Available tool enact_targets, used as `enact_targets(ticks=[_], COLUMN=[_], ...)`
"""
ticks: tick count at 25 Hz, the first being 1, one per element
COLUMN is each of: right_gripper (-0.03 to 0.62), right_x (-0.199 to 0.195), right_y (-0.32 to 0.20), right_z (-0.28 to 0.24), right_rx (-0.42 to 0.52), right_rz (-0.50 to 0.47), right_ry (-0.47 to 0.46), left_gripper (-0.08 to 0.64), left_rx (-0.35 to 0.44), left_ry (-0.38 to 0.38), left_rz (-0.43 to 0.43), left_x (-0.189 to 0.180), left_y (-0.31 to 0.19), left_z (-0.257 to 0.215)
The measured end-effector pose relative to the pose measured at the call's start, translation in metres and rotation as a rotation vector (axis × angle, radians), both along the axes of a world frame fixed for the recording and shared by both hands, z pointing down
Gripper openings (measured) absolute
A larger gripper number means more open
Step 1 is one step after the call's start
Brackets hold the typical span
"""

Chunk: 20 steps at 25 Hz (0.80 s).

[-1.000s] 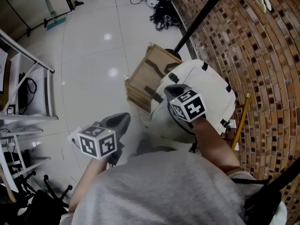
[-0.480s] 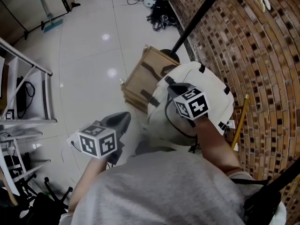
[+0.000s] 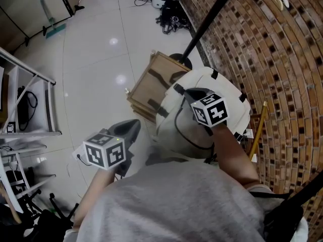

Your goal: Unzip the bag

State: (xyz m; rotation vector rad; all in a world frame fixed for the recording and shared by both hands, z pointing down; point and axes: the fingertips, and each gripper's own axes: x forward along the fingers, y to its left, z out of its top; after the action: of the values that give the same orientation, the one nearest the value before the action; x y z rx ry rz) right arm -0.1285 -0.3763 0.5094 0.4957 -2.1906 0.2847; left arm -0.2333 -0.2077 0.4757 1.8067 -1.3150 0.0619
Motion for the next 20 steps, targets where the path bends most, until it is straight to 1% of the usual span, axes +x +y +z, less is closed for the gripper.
enact_targets(ticks=[5, 8, 9, 11, 12, 14, 17, 20], right_gripper=[0.011, 0.018, 0.037, 0.135, 0.153, 0.170, 0.167, 0.089], right_x=[0.011, 0.008, 0.006, 0.003, 0.004, 0.008, 0.017, 0.027], right_y=[0.000, 0.008, 0.011, 0.013, 0.012, 0.011, 0.024, 0.056], right_z=[0.000, 0.003, 0.005, 0.003, 0.000, -0.006, -0.013, -0.019], right_rx=[-0.011, -0.015, -0.007, 0.016, 0.024, 0.032, 0.017, -0.033], right_rz=[0.017, -0.019, -0.034, -0.035, -0.021, 0.003, 0.007, 0.014], right_ry=[-0.012, -0.012, -0.005, -0.011, -0.025, -0.048, -0.068, -0.107], left_gripper=[0.002, 0.002, 0.002, 0.002, 0.002, 0.002, 0.002, 0.002], left_rx=[0.003, 0.008, 0.010, 0.013, 0.016, 0.018, 0.020, 0.027], left_ry=[-0.001, -0.004, -0.005, -0.006, -0.007, -0.008, -0.009, -0.004], left_rz=[0.023, 0.045, 0.054, 0.073, 0.081, 0.095, 0.115, 0.146], left_x=[0.009, 0.016, 0.019, 0.024, 0.027, 0.031, 0.036, 0.042], left_y=[-0.006, -0.009, -0.010, -0.011, -0.011, -0.009, -0.002, 0.011], left_z=[-0.001, -0.001, -0.001, -0.002, -0.003, -0.004, -0.005, -0.008])
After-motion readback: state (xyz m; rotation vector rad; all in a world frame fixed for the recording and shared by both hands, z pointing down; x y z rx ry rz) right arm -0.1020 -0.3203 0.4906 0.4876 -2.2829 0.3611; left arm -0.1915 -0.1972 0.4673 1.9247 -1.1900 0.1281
